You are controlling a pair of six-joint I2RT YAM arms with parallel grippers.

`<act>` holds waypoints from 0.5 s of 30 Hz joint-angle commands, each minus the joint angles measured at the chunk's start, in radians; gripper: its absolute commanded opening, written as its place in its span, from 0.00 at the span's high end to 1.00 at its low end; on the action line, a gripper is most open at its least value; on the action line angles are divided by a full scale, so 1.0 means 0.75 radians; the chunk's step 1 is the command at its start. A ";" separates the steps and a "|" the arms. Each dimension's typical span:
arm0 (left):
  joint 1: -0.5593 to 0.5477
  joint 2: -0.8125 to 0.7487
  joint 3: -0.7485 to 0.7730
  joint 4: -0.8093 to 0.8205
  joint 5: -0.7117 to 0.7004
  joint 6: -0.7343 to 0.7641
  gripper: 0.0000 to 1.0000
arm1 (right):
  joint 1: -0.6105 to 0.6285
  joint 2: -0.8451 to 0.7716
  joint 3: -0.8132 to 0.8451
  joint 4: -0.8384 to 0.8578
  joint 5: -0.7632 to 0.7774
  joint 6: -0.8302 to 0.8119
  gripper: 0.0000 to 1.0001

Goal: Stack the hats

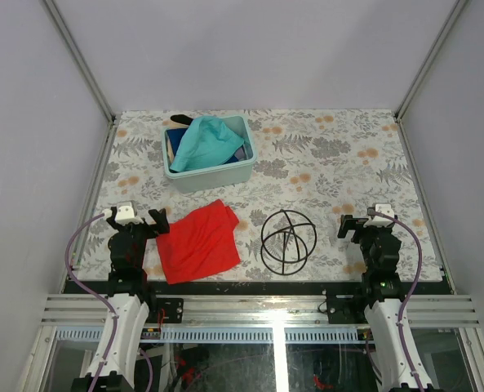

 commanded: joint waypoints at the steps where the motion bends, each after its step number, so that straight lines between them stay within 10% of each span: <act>1: -0.007 -0.008 -0.112 0.091 0.003 0.022 0.00 | 0.009 -0.004 -0.112 0.085 0.006 -0.016 0.01; 15: -0.007 -0.025 -0.033 0.005 -0.082 -0.018 0.00 | 0.009 0.002 -0.114 0.092 0.136 0.032 0.01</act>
